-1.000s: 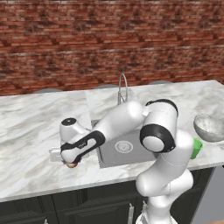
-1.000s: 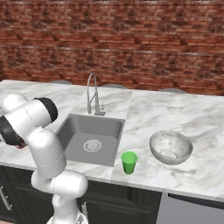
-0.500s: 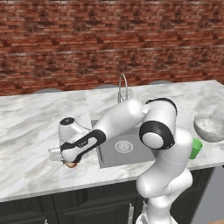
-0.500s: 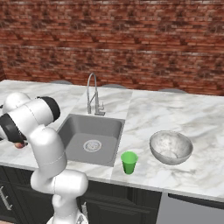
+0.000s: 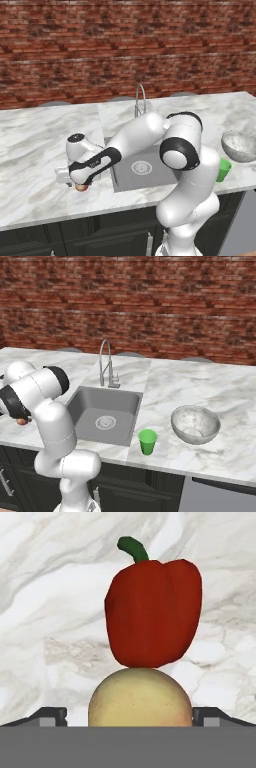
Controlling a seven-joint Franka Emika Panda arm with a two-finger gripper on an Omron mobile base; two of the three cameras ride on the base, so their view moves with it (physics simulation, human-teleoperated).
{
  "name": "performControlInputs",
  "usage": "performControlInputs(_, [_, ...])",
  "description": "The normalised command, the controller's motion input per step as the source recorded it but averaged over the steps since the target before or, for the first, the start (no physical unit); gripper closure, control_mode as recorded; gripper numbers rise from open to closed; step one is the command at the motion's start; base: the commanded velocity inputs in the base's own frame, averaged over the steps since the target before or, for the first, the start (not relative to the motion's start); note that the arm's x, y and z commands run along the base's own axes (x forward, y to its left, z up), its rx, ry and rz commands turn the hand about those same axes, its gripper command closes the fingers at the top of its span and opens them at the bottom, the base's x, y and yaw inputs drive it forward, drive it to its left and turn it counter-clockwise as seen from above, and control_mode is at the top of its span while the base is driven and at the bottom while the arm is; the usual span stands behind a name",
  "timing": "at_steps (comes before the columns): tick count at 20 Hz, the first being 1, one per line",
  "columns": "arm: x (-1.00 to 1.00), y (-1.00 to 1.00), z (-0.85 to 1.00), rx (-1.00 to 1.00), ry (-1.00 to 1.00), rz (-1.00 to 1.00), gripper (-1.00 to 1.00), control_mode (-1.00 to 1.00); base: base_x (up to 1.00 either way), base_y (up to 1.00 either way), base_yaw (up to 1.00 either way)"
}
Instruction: Remove the peach and bell pepper from the sink. Then move the bowl and cup from the counter to the sink for washing.
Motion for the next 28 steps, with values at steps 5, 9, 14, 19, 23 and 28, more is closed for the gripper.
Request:
performControlInputs(5, [-0.08,-0.01,0.09,0.00,0.00,-0.01,-1.00,-1.00,0.00,0.00,0.00])
performControlInputs(9, [-0.10,-0.08,0.21,0.00,0.00,-0.01,-1.00,-1.00,0.00,0.00,0.00])
performControlInputs(14, [-0.08,-0.07,0.25,0.00,0.00,-0.01,-1.00,-1.00,0.00,0.00,0.00])
performControlInputs(19, [-0.04,-0.11,0.16,0.00,0.00,0.00,-1.00,-1.00,0.00,0.00,0.00])
performControlInputs(23, [0.00,-0.12,0.05,0.00,0.00,0.00,-1.00,-1.00,0.00,0.00,0.00])
performControlInputs(28, [0.00,-0.11,0.00,0.00,0.00,0.00,-1.00,-1.00,0.00,0.00,0.00])
